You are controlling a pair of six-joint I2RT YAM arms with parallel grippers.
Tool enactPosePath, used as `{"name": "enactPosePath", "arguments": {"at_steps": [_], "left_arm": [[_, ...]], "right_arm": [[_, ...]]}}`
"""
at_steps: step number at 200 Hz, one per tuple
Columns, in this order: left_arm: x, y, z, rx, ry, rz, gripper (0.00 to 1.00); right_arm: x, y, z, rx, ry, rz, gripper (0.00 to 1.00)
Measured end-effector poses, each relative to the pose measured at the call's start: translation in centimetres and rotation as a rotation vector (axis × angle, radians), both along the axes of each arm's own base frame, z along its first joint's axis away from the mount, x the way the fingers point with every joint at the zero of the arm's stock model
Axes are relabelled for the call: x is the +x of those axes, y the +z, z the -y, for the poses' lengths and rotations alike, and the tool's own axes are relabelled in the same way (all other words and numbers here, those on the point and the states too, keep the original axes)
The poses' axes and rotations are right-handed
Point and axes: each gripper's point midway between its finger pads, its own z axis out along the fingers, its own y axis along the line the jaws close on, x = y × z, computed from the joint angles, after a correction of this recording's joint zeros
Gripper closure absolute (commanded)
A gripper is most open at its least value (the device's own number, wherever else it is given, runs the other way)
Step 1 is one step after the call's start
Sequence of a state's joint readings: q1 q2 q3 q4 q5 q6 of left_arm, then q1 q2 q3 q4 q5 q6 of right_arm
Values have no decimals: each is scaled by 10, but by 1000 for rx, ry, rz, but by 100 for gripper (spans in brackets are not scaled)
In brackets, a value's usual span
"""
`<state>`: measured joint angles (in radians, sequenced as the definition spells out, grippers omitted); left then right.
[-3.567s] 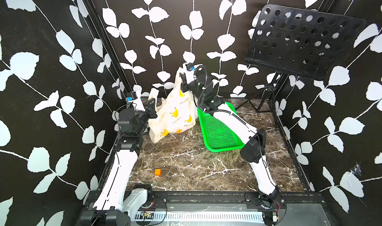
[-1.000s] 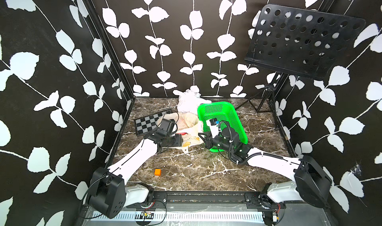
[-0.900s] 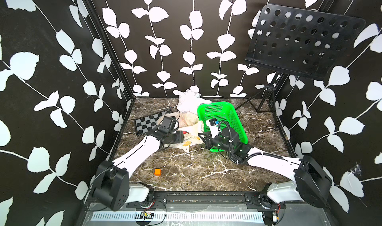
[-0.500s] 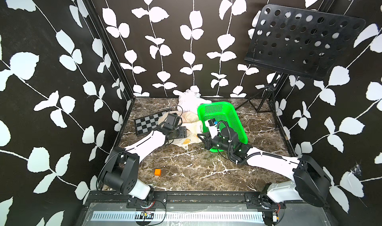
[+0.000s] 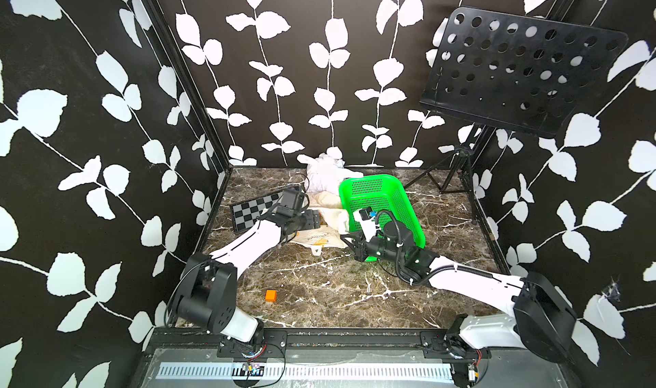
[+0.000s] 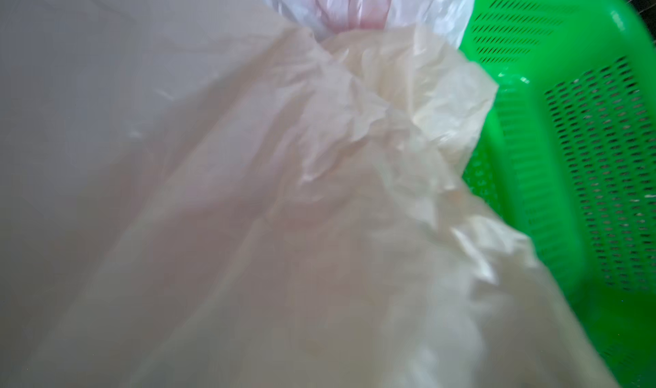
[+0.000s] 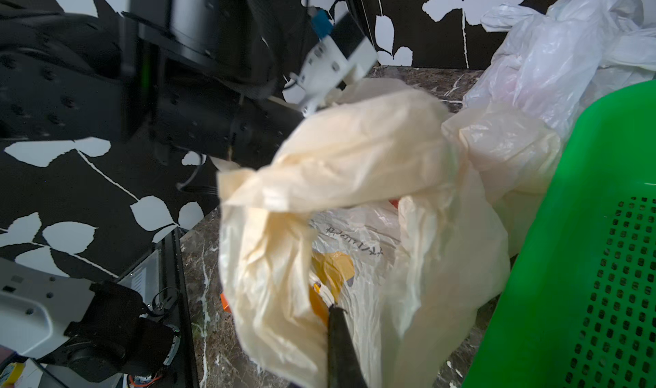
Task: Untie the knot of a plastic bag & take out the apple
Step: Pick up the apple from the plastic bag.
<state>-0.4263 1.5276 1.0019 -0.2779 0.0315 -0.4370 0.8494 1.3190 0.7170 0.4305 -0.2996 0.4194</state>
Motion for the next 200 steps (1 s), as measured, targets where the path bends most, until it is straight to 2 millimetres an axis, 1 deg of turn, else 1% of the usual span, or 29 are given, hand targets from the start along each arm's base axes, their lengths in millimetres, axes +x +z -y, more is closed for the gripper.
{"name": "enactPosePath", "arguments": {"at_steps": [20, 24, 36, 44, 90, 118, 134, 156, 185, 200], "left_arm": [[-3, -19, 1, 41, -21, -40, 10], [-3, -21, 1, 46, -23, -45, 7], [-4, -27, 1, 63, -35, -56, 3], [-6, -29, 2, 72, -46, -60, 2], [-12, -35, 3, 107, -88, -75, 1], [-16, -47, 3, 122, -99, -113, 1], [-14, -46, 3, 113, -93, -101, 1], [-4, -40, 6, 70, -73, -65, 1], [7, -30, 14, 10, -60, -30, 2], [12, -28, 17, 2, -57, -20, 2]], "right_arm": [[-2, 0, -1, 1, 12, -4, 100], [-2, -1, -1, 0, 14, -5, 100], [-2, -3, -2, -2, 17, -8, 100], [-2, -3, -2, -4, 18, -10, 100], [-2, -15, -4, -24, 26, -29, 100], [-1, -26, -6, -48, 33, -44, 100], [-2, -32, -7, -60, 41, -49, 100], [-5, -42, -8, -85, 59, -59, 100], [-11, -58, -3, -133, 76, -82, 100], [-15, -64, 1, -157, 85, -93, 100]]}}
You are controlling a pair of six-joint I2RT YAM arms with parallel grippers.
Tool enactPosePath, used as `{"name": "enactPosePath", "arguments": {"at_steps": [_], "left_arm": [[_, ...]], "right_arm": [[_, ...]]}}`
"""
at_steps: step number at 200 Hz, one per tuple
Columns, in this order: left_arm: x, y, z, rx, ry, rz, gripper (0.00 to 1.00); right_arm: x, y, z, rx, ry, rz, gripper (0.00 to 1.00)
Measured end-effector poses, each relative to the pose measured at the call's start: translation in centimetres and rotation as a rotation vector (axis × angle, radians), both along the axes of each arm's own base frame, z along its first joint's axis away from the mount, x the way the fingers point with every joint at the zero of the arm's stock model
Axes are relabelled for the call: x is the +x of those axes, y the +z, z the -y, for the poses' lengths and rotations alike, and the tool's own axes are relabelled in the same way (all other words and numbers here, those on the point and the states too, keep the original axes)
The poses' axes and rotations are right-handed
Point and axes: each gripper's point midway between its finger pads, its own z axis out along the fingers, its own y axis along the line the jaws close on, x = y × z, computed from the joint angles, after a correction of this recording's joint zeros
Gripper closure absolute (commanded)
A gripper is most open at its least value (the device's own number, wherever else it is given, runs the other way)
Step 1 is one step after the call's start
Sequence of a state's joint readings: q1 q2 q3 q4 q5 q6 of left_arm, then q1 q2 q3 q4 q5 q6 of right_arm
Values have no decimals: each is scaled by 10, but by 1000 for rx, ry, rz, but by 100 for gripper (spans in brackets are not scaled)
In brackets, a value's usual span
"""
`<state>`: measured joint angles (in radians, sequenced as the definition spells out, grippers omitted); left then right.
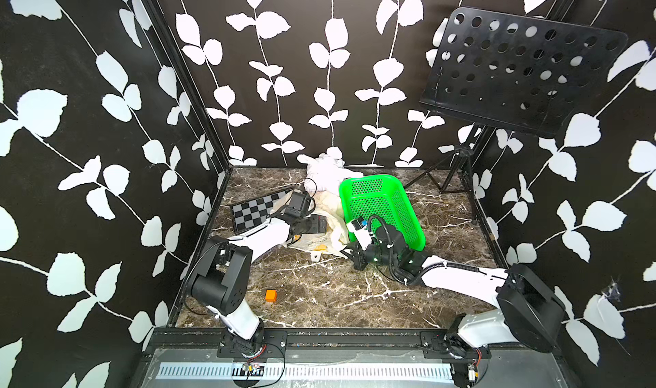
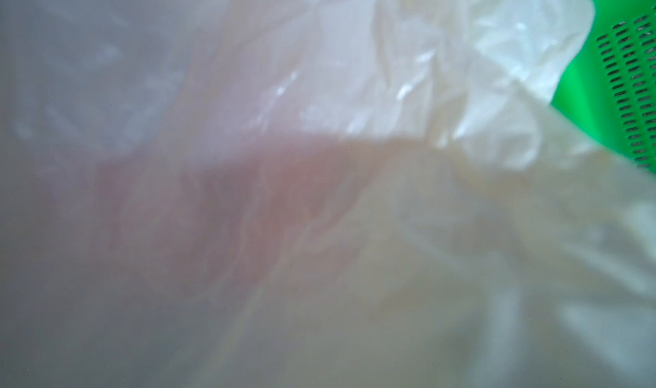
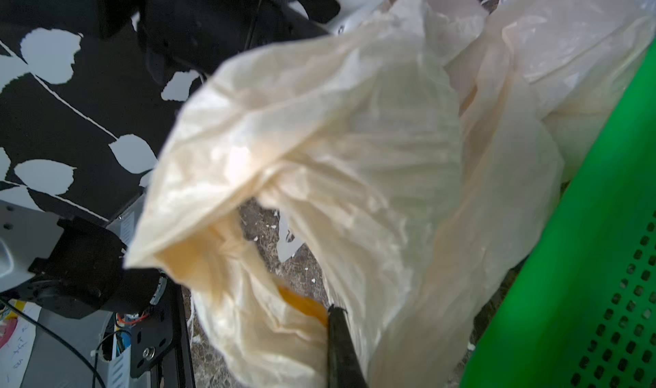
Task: Untie the knot of a plastic bag & take out the apple
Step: Pick up the apple from the plastic bag.
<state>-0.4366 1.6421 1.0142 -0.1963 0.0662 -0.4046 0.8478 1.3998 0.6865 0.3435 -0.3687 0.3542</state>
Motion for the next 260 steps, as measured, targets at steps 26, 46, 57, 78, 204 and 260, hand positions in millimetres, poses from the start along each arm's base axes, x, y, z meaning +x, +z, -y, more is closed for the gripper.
{"name": "enactPosePath", "arguments": {"at_steps": [26, 46, 57, 78, 204, 260], "left_arm": [[2, 1, -1, 6, 5, 9, 2], [3, 0, -4, 30, 9, 14, 2], [5, -2, -5, 46, 9, 16, 4], [8, -10, -2, 80, -2, 7, 6], [10, -3, 8, 120, -105, 85, 54], [-14, 52, 19, -3, -195, 178, 53]], "right_arm": [[-7, 2, 9, -14, 7, -10, 100], [-11, 12, 12, 3, 12, -1, 100], [-11, 15, 12, 14, 18, -1, 100], [-11, 13, 12, 18, 18, -23, 100], [7, 4, 15, 50, -59, -107, 100], [55, 30, 25, 151, -255, -161, 100]]}}
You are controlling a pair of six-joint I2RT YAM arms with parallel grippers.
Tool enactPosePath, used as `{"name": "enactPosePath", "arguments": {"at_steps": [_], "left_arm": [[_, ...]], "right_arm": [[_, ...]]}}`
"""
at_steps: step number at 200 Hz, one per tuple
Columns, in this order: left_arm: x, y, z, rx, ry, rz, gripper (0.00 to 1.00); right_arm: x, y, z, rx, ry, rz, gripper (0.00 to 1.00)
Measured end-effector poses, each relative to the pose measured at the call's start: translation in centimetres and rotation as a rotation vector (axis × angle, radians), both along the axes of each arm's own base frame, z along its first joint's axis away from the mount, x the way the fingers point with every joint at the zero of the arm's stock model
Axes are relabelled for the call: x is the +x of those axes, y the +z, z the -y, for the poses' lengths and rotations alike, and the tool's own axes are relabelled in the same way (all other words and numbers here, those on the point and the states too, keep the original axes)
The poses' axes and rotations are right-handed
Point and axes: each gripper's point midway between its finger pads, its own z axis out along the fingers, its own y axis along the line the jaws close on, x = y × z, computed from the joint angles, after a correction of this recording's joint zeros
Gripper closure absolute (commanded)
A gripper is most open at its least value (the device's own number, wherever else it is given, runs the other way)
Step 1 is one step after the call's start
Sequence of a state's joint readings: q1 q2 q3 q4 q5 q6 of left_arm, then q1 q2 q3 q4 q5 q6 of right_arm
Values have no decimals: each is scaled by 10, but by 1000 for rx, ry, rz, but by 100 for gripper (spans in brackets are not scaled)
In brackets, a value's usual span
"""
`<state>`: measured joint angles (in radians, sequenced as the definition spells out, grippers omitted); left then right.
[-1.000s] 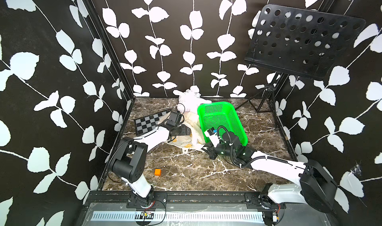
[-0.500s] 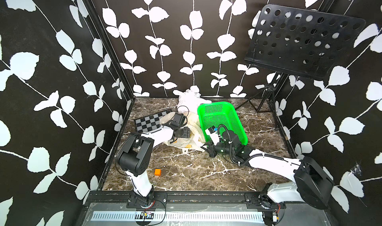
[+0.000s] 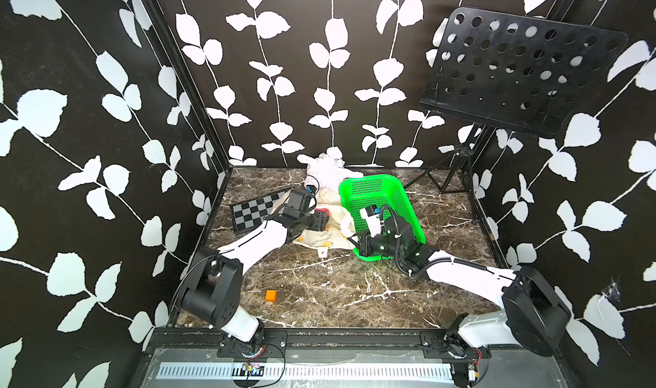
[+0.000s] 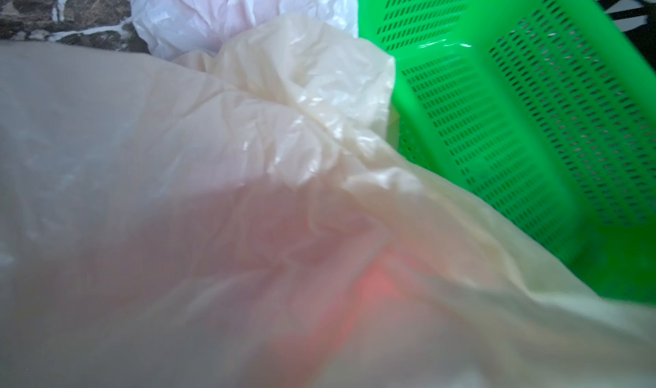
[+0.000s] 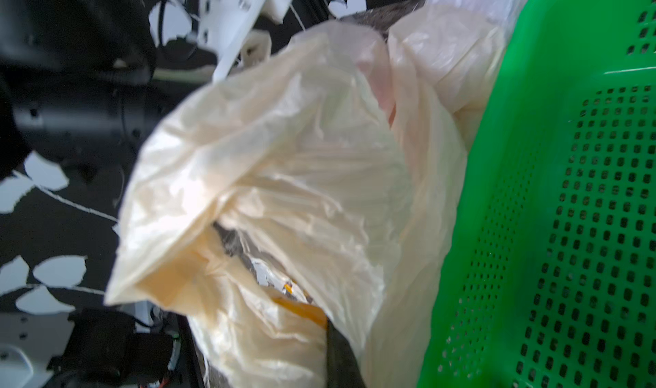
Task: Untie the knot of a plastic bag & take out the apple
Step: Pick up the apple from the plastic bag, then place the apple in the basket.
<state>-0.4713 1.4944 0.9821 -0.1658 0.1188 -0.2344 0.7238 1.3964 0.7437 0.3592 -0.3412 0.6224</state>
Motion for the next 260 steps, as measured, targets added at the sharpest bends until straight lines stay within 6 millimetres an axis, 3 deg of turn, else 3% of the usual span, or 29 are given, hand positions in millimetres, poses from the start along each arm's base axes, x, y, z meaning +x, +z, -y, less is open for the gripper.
{"name": "enactPosePath", "arguments": {"at_steps": [39, 58, 87, 117, 138, 158, 179, 201, 229, 260], "left_arm": [[-30, 21, 1, -52, -78, 17, 53], [-42, 43, 1, -90, -108, 54, 53], [-49, 91, -2, -141, -117, 163, 54], [-38, 146, 0, -174, -103, 282, 55], [-17, 183, 12, -210, -109, 336, 56], [17, 198, 37, -239, -133, 341, 57], [51, 174, 68, -231, -165, 281, 57], [78, 116, 102, -188, -205, 152, 57], [94, 47, 134, -128, -250, 0, 56], [103, -3, 156, -90, -289, -104, 51]], "right_arm": [[40, 42, -12, 109, -89, 3, 100], [50, 52, -20, 142, -97, 5, 100], [49, 31, -21, 120, -99, -38, 100], [32, -4, -10, 68, -85, -76, 100], [9, -21, -4, 17, -41, -65, 100], [-15, -21, -5, -17, 27, -1, 100], [-31, -18, -8, -37, 82, 67, 100], [-35, -22, -10, -59, 100, 99, 100], [-36, -26, -11, -68, 100, 117, 100], [-37, -33, -8, -84, 93, 122, 100]]}}
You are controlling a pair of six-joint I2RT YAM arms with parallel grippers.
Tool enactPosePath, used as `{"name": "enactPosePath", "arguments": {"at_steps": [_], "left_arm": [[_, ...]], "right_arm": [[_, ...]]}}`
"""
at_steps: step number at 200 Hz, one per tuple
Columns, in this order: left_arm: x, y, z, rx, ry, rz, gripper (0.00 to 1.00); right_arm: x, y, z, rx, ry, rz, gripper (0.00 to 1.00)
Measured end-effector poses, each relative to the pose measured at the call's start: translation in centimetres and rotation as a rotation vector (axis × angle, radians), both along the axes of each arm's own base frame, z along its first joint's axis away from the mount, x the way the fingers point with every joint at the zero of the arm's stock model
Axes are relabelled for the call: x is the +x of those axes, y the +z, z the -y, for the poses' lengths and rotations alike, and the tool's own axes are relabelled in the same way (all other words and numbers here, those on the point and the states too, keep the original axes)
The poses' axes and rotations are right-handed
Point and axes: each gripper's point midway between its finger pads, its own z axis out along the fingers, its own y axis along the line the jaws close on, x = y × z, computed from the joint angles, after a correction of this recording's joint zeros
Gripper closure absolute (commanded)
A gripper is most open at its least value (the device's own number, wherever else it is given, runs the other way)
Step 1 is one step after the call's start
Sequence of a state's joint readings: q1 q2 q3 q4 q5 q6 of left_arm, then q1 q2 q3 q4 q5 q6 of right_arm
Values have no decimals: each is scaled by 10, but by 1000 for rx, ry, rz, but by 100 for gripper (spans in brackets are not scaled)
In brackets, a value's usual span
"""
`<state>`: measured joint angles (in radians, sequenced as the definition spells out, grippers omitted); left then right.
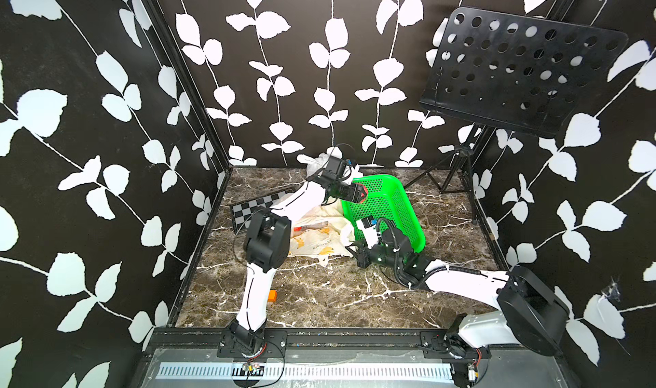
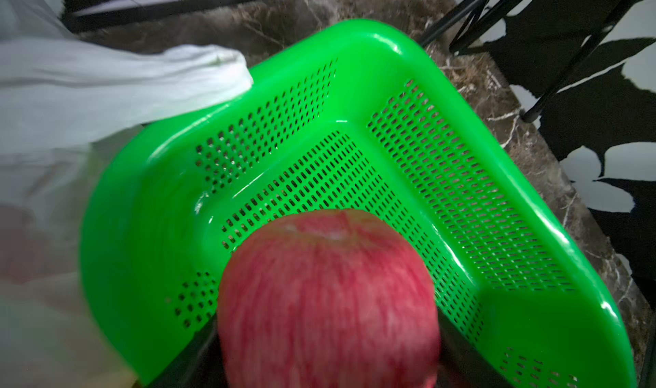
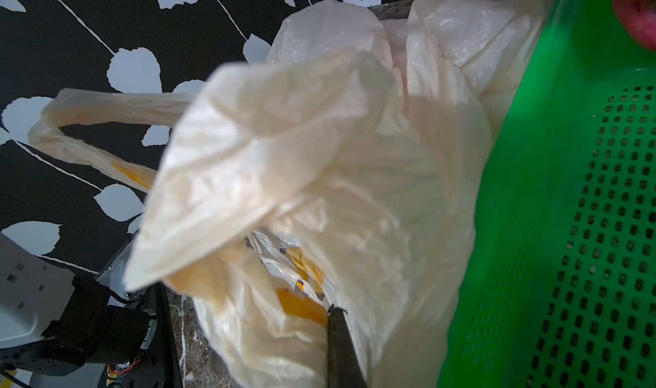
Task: Untie the knot of a plastic bag & take out the apple
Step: Place the apple in the basket, then adjust the plastic bag at the center of the board.
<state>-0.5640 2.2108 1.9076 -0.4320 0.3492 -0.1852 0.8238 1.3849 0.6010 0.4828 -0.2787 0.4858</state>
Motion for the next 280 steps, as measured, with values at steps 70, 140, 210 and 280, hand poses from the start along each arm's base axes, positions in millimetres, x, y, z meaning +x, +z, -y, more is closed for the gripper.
{"name": "enactPosePath", "arguments": {"at_steps": [70, 140, 210, 280], "left_arm": [[2, -4, 11, 2, -40, -29, 25], [-13, 95, -8, -113, -49, 78, 4], [-34, 65, -57, -73, 36, -12, 14], [-149, 161, -139, -125, 150, 152, 30]], "right_arm": [[1, -4, 3, -12, -13, 3, 100], [9, 8, 0, -1, -33, 30, 100], [20, 10, 6, -38, -94, 16, 100], [60, 47, -12, 106, -219, -65, 100]]}}
